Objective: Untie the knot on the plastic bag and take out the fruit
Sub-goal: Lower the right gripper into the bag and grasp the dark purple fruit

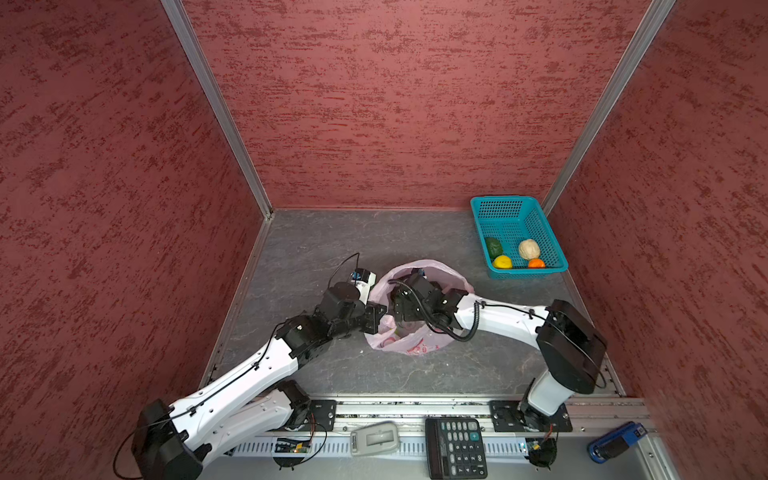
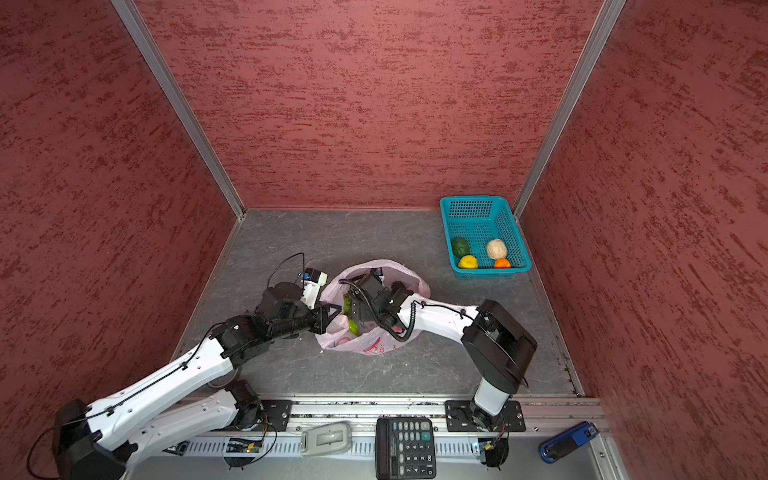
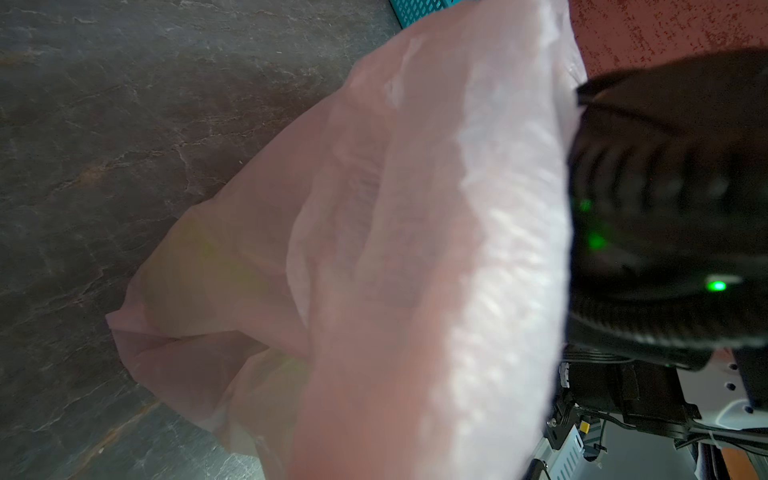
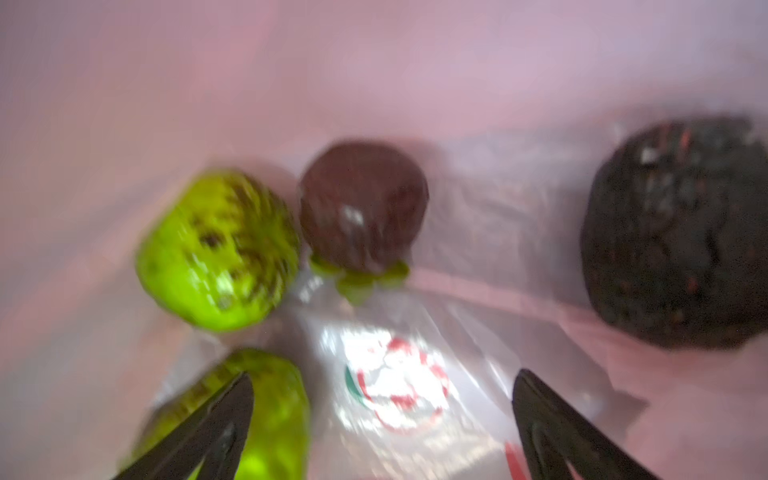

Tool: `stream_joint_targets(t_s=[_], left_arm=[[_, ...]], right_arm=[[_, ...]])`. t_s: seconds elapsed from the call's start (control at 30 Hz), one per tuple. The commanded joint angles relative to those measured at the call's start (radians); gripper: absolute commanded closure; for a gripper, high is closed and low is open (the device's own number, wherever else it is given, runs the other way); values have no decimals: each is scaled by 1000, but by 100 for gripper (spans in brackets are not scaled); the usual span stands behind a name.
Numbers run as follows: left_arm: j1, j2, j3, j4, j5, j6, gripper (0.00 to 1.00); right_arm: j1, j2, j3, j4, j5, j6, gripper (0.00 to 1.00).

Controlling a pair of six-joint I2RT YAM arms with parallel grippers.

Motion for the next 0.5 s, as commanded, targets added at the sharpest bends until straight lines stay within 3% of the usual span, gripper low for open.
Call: stream_joint_targets(t_s=[0.0, 0.1, 0.27, 0.47], left_arm=[[3, 2, -8, 2, 9, -6, 100], [3, 13, -4, 12, 7, -4, 100], [2, 23, -3, 20, 10, -5, 100], [2, 29, -4, 21, 18, -4, 100]], right_arm=[[-20, 35, 44, 61, 37, 67, 2], [-44, 61, 20, 139, -15, 115, 1], [-50, 68, -15, 236, 1, 170, 1], [-48, 126, 66, 195, 11, 104, 1]])
